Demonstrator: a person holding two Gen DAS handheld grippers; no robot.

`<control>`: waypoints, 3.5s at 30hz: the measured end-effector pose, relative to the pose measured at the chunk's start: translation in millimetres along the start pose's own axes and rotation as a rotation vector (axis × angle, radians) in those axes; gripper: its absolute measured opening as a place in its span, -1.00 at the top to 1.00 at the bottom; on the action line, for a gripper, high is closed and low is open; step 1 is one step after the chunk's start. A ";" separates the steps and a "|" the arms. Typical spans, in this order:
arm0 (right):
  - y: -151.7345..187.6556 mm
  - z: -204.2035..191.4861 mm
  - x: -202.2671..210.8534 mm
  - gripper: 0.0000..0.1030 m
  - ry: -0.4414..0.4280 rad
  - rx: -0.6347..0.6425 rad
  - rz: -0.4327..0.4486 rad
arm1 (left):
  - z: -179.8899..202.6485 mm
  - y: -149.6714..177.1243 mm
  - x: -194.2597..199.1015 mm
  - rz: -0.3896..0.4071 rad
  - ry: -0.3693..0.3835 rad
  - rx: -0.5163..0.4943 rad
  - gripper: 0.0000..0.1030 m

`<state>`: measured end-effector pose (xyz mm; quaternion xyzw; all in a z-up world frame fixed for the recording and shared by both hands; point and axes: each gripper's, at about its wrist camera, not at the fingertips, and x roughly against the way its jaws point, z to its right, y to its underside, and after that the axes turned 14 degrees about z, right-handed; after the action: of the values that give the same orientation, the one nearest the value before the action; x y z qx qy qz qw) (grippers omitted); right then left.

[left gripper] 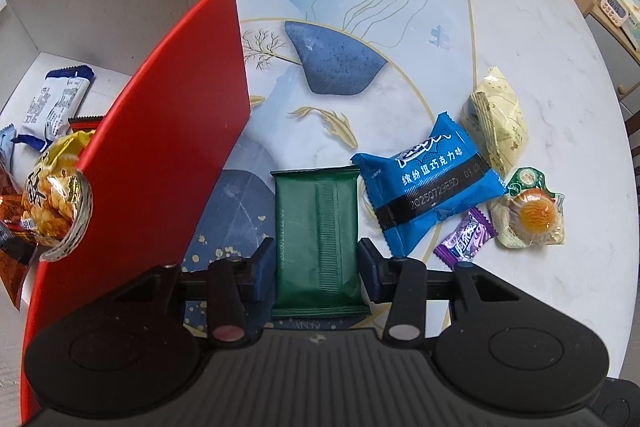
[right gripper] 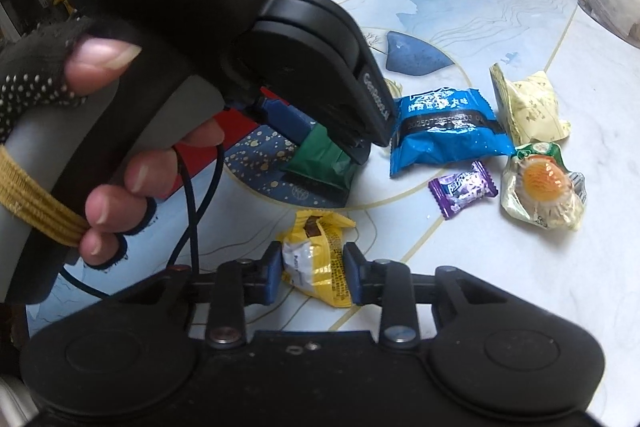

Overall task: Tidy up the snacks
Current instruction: 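Grasp the dark green packet with the left gripper while the right grasps the yellow bag, then carry the green packet and yellow bag over the red box with both grippers, then open both grippers to drop the green packet and yellow bag in the box, then move both grippers back toward the remaining snack pile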

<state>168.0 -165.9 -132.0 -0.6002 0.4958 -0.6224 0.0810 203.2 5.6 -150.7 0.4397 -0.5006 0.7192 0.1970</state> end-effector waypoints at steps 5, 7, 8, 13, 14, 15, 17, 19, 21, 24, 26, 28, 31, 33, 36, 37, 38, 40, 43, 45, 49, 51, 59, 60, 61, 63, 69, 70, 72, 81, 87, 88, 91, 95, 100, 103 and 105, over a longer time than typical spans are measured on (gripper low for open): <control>1.8 4.4 4.2 0.45 0.026 -0.032 0.006 | -5.9 4.0 6.5 -0.003 0.022 0.007 0.17; 3.3 6.3 9.2 0.45 0.037 -0.055 0.013 | -7.8 5.8 10.7 -0.004 0.029 0.007 0.17; 3.6 7.3 11.5 0.45 0.044 -0.068 0.016 | -8.7 6.7 12.9 -0.006 0.032 0.009 0.17; 7.1 7.7 31.8 0.45 0.069 -0.117 0.045 | -10.8 9.7 31.7 0.004 0.067 0.008 0.17; 7.8 7.8 36.7 0.45 0.076 -0.125 0.051 | -10.8 10.0 37.6 0.010 0.076 0.002 0.17; 8.5 7.5 42.1 0.45 0.083 -0.133 0.058 | -10.9 10.3 42.4 0.014 0.082 -0.003 0.17; 9.5 6.4 54.0 0.46 0.096 -0.148 0.075 | -11.0 10.6 52.3 0.019 0.097 -0.014 0.17; 8.5 5.5 64.4 0.45 0.104 -0.161 0.094 | -11.2 11.1 63.1 0.028 0.104 -0.029 0.17; 7.4 2.5 75.2 0.45 0.117 -0.168 0.110 | -12.6 11.1 73.9 0.038 0.122 -0.038 0.17; 4.7 -3.2 88.9 0.46 0.131 -0.173 0.140 | -14.7 10.0 90.1 0.063 0.141 -0.056 0.17; 2.0 -8.1 98.5 0.45 0.141 -0.177 0.158 | -17.4 8.9 100.1 0.071 0.155 -0.064 0.17; -0.9 -12.0 107.1 0.46 0.152 -0.183 0.173 | -21.7 7.2 110.0 0.076 0.169 -0.065 0.17; -7.2 -21.0 117.8 0.46 0.170 -0.189 0.194 | -29.0 4.4 125.5 0.086 0.187 -0.077 0.17; -11.1 -26.5 124.1 0.45 0.176 -0.195 0.210 | -34.2 2.7 134.3 0.096 0.200 -0.091 0.17; -19.0 -38.3 129.6 0.45 0.187 -0.198 0.228 | -45.4 0.1 144.9 0.111 0.206 -0.102 0.17; -21.7 -42.1 130.0 0.46 0.190 -0.199 0.233 | -50.2 -1.2 148.2 0.115 0.207 -0.103 0.16; -24.5 -45.9 130.5 0.45 0.193 -0.200 0.238 | -55.8 -2.6 152.2 0.118 0.209 -0.102 0.16; -30.2 -53.6 130.1 0.45 0.197 -0.199 0.249 | -66.5 -5.7 157.6 0.121 0.211 -0.101 0.16; -39.3 -65.1 126.1 0.45 0.204 -0.199 0.259 | -85.5 -11.5 165.3 0.131 0.207 -0.102 0.16; -46.2 -73.4 123.2 0.45 0.206 -0.198 0.267 | -98.7 -16.5 169.4 0.140 0.204 -0.100 0.16; -60.7 -88.7 114.1 0.45 0.210 -0.186 0.280 | -125.9 -25.2 176.6 0.160 0.196 -0.096 0.16; -67.7 -95.7 107.6 0.45 0.213 -0.186 0.285 | -138.3 -29.3 180.0 0.172 0.191 -0.099 0.17; -95.0 -123.3 73.4 0.45 0.215 -0.169 0.291 | -185.6 -43.8 182.7 0.208 0.171 -0.095 0.17; -98.1 -125.9 67.9 0.45 0.218 -0.169 0.289 | -191.5 -45.2 181.3 0.204 0.171 -0.090 0.17; -101.2 -129.0 62.5 0.45 0.218 -0.172 0.285 | -197.2 -46.3 180.0 0.202 0.169 -0.087 0.17; -107.3 -134.6 51.5 0.45 0.212 -0.172 0.279 | -207.7 -47.7 176.7 0.201 0.157 -0.087 0.17; -118.2 -149.4 4.5 0.45 0.208 -0.149 0.211 | -237.2 -46.6 162.3 0.189 0.119 -0.094 0.17; -118.6 -151.6 -3.9 0.45 0.210 -0.144 0.193 | -241.6 -45.7 159.7 0.186 0.111 -0.095 0.17; -118.7 -156.3 -18.7 0.45 0.214 -0.134 0.164 | -251.2 -44.2 154.7 0.180 0.101 -0.094 0.17; -113.6 -160.8 -60.6 0.45 0.243 -0.142 0.076 | -278.9 -38.8 135.0 0.155 0.074 -0.081 0.17; -109.2 -164.0 -68.2 0.44 0.254 -0.138 0.050 | -284.5 -32.6 128.0 0.141 0.077 -0.079 0.17; -108.6 -164.7 -68.6 0.42 0.254 -0.136 0.048 | -284.4 -31.8 127.6 0.145 0.077 -0.084 0.17; -107.2 -166.5 -68.0 0.38 0.261 -0.134 0.042 | -282.3 -30.1 128.8 0.154 0.081 -0.100 0.17; -107.3 -169.2 -60.7 0.34 0.257 -0.134 0.056 | -278.9 -28.5 131.5 0.153 0.099 -0.106 0.17; -108.2 -172.3 -45.0 0.19 0.248 -0.147 0.096 | -267.7 -25.0 140.3 0.167 0.122 -0.135 0.17; -107.9 -171.4 -32.1 0.05 0.244 -0.165 0.126 | -258.3 -23.8 148.3 0.187 0.141 -0.158 0.17; -107.6 -170.2 -21.9 -0.04 0.246 -0.173 0.149 | -251.1 -23.3 154.2 0.201 0.158 -0.171 0.17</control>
<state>86.2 -8.9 -33.6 -0.4859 0.5967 -0.6385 0.0137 28.1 215.6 -38.1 0.3111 -0.5845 0.7224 0.1992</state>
